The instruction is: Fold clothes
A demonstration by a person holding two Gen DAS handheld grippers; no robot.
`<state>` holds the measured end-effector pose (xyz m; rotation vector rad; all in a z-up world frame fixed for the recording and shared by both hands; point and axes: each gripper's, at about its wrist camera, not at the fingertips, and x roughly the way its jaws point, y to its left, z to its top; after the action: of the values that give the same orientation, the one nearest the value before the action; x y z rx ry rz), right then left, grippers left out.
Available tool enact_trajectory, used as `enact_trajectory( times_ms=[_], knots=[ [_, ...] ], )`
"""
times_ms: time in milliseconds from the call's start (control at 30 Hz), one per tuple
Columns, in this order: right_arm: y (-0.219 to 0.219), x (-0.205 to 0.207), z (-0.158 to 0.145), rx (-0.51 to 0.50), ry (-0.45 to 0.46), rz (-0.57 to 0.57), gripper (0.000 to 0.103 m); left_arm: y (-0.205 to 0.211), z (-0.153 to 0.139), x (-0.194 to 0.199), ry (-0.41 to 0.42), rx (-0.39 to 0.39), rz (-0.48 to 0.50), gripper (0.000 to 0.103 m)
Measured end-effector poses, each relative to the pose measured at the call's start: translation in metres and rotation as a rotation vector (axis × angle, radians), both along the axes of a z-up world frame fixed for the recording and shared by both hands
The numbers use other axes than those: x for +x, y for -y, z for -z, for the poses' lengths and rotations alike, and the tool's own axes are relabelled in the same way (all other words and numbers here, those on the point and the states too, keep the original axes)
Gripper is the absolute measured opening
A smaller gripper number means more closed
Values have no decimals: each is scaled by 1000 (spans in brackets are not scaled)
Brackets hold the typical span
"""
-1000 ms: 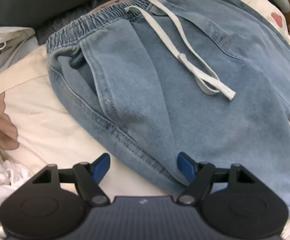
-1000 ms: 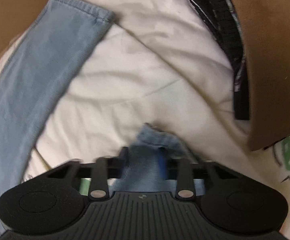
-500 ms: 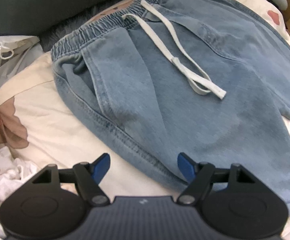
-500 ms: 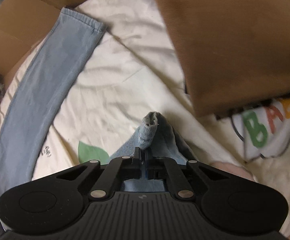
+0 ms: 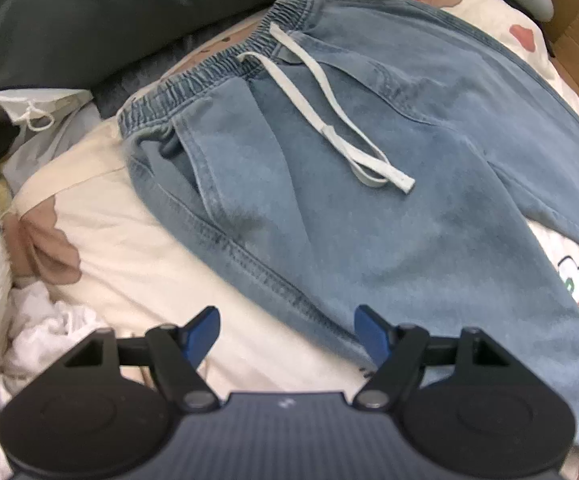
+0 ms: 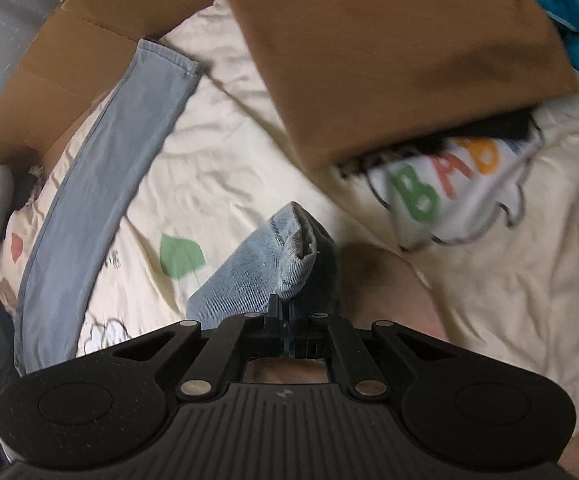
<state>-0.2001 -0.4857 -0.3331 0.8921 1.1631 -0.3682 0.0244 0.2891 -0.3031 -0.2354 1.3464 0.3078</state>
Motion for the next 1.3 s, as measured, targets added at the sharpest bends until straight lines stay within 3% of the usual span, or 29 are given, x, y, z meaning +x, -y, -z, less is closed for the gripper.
enact_trajectory(
  times_ms=[333,533,733,933,1033,1100,1167,1300],
  knots=[
    [-2,-67,6,50,-7,-5,0,5,-27,-14,25,34,51,76],
    [2,-89,11,46,-4,27,0,-8,-38,-19,33,43,11,76],
    [16,-109,30,21,-27,63,0,-10,-38,-24,25,56,18,76],
    [22,-116,35,19,33,61,0,-11,-33,-28,14,62,31,76],
    [25,-111,36,11,67,59,14,-13,-29,-28,7,68,33,76],
    [27,-105,36,7,89,61,41,-14,-26,-29,6,63,27,76],
    [27,-96,37,-14,102,39,52,-15,-22,-28,8,53,17,77],
    [27,-81,51,-8,63,4,55,-15,-13,-27,27,16,-13,77]
  ],
)
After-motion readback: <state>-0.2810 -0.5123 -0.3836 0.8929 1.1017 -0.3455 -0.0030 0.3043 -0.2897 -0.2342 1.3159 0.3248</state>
